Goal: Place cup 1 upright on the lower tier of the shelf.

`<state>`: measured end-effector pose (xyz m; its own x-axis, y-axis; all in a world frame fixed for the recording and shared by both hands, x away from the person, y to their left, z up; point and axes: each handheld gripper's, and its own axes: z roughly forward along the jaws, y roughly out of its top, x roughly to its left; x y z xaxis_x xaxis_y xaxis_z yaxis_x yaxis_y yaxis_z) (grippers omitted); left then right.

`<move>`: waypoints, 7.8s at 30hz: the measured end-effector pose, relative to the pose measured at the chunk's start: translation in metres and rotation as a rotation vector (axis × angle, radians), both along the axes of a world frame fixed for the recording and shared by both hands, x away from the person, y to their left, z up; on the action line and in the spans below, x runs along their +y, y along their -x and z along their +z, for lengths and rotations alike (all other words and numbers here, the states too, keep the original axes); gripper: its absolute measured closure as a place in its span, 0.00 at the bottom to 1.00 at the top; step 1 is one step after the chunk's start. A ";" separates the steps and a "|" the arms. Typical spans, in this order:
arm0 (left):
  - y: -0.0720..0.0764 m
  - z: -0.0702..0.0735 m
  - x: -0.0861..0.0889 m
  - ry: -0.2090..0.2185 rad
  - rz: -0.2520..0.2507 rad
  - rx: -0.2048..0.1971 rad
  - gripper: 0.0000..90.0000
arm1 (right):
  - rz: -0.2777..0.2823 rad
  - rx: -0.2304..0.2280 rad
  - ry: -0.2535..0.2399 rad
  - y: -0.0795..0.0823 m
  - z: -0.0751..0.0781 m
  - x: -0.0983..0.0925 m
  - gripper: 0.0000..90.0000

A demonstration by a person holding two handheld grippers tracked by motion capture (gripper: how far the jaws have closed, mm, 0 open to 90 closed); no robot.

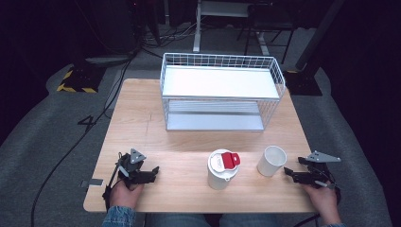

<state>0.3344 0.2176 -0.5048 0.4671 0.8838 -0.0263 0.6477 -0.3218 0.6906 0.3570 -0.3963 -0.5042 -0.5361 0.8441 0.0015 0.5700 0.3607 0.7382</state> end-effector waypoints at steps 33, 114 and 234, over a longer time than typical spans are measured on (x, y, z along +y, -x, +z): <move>-0.005 0.000 -0.003 -0.004 -0.002 -0.005 0.15 | -0.072 -0.004 0.005 0.020 0.017 0.009 0.21; -0.005 0.000 -0.003 -0.004 -0.003 -0.004 0.16 | 0.174 -0.102 -0.072 -0.003 0.057 0.094 0.26; -0.005 0.000 -0.004 -0.006 -0.007 -0.003 0.16 | 0.114 -0.161 -0.058 -0.163 0.041 0.208 0.01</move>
